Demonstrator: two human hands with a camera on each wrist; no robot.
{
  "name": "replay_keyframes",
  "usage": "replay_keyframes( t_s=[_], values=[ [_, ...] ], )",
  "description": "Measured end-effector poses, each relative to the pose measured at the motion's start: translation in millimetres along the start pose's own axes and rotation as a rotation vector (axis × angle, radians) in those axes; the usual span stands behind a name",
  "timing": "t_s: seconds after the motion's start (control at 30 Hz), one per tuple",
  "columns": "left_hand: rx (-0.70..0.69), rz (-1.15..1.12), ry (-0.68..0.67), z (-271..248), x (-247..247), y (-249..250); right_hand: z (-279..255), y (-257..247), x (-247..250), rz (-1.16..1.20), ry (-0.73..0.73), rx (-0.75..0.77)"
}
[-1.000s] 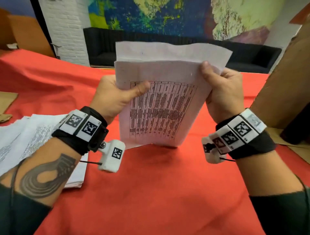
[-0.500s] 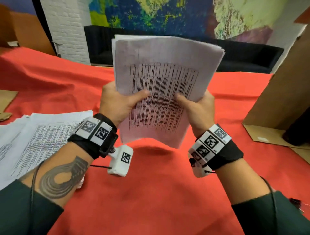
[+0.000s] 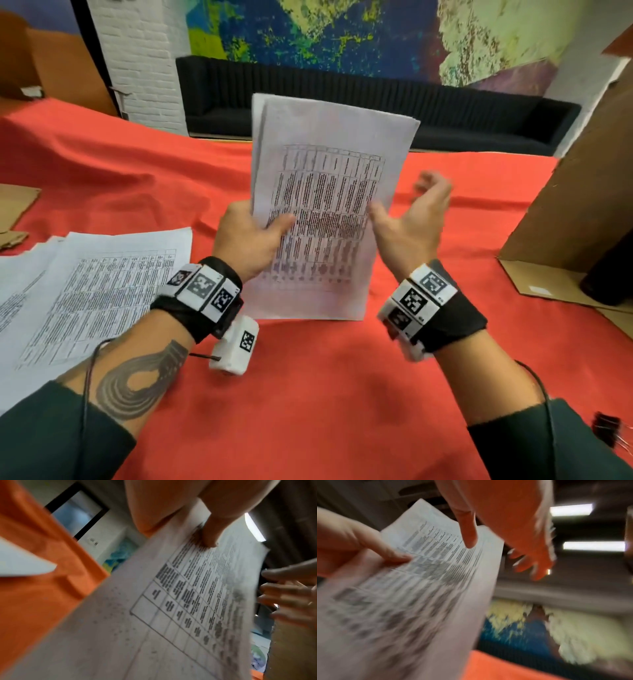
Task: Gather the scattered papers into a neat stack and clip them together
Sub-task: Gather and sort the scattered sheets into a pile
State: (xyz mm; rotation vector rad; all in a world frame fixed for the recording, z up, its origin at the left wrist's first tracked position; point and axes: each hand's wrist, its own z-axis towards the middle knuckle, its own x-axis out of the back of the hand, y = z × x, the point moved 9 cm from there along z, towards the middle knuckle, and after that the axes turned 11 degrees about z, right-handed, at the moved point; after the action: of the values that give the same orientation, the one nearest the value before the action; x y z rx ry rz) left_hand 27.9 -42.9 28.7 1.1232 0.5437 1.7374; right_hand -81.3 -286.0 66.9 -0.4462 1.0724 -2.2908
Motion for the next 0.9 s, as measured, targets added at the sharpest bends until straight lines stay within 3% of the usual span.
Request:
replay_keyframes(
  t_s=[0.03,0.1,0.17,0.2,0.27,0.37,0.4,0.47,0.53,0.67,0.77,0.9],
  values=[
    [-0.069,0.061,0.001,2.3,4.0,9.3,5.7,-28.8,9.4,-0.112,0.045,0.175],
    [-0.256,0.213,-0.016,3.5,12.9,43.9,17.3,-81.9,8.9,-0.281,-0.015,0.419],
    [-0.411,0.364,-0.039,2.9,19.0,78.4,37.1,-105.9,-3.5,-0.328,-0.195,0.451],
    [-0.426,0.407,-0.025,5.6,24.3,85.6,46.3,-109.0,-6.7,-0.263,-0.279,0.435],
    [-0.338,0.502,0.065,18.8,43.1,79.5,59.4,-107.6,-1.7,-0.046,-0.34,0.367],
    [-0.151,0.545,0.202,36.9,76.2,36.3,63.5,-64.6,22.4,0.236,-0.222,0.118],
    [-0.081,0.454,0.215,40.3,82.2,19.5,59.9,-44.0,28.1,0.312,-0.188,0.036],
    [0.012,0.063,0.156,45.6,76.5,-8.1,45.7,-5.2,33.4,0.429,-0.151,-0.117],
    [0.04,-0.287,0.091,41.7,61.2,-13.5,33.6,21.3,35.1,0.508,-0.104,-0.21],
    [-0.038,-0.389,0.112,21.8,44.6,-0.7,19.0,47.9,28.3,0.71,-0.081,-0.321],
    [0.005,-0.396,0.104,6.9,29.6,-20.6,-6.4,76.8,27.3,0.577,-0.087,-0.389],
    [0.228,-0.341,0.07,-18.6,4.1,-79.5,-42.0,127.1,32.3,0.392,-0.047,-0.587]
  ],
)
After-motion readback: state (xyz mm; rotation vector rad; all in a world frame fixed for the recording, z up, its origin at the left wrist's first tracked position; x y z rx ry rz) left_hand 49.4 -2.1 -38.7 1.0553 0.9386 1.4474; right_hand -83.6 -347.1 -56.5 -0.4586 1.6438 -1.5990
